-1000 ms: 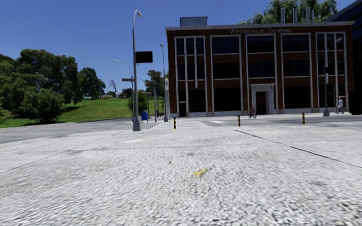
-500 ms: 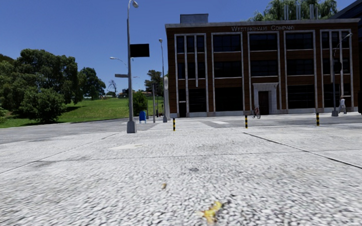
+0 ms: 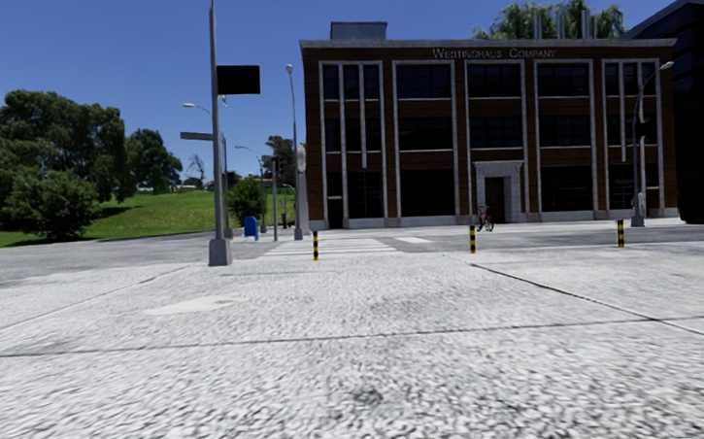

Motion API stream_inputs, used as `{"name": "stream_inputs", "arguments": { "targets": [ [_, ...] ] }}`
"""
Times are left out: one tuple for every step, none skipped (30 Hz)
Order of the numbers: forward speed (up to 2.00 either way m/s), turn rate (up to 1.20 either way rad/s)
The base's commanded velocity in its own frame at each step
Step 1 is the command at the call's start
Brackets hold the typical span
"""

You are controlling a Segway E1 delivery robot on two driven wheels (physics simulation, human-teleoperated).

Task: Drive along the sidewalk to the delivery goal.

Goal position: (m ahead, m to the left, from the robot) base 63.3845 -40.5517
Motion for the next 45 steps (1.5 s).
{"name": "stream_inputs", "arguments": {
  "targets": [
    [2.0,0.0],
    [2.0,0.0],
    [2.0,0.0],
    [2.0,0.0],
    [2.0,0.0],
    [2.0,0.0],
    [2.0,0.0],
    [2.0,0.0],
    [2.0,0.0],
    [2.0,0.0],
    [2.0,0.0],
    [2.0,0.0],
    [2.0,0.0],
    [2.0,0.0],
    [2.0,0.0],
    [2.0,0.0],
    [2.0,0.0],
    [2.0,0.0],
    [2.0,0.0],
    [2.0,0.0],
    [2.0,0.0],
    [2.0,0.0],
    [2.0,0.0],
    [2.0,0.0],
    [2.0,0.0],
    [2.0,0.0],
    [2.0,0.0],
    [2.0,0.0],
    [2.0,0.0],
    [2.0,0.0],
    [2.0,0.0],
    [2.0,0.0],
    [2.0,0.0],
    [2.0,0.0],
    [2.0,0.0],
    [2.0,0.0],
    [2.0,0.0],
    [2.0,0.0],
    [2.0,0.0],
    [2.0,0.0],
    [2.0,0.0],
    [2.0,0.0],
    [2.0,0.0],
    [2.0,0.0],
    [2.0,0.0]
  ]
}}
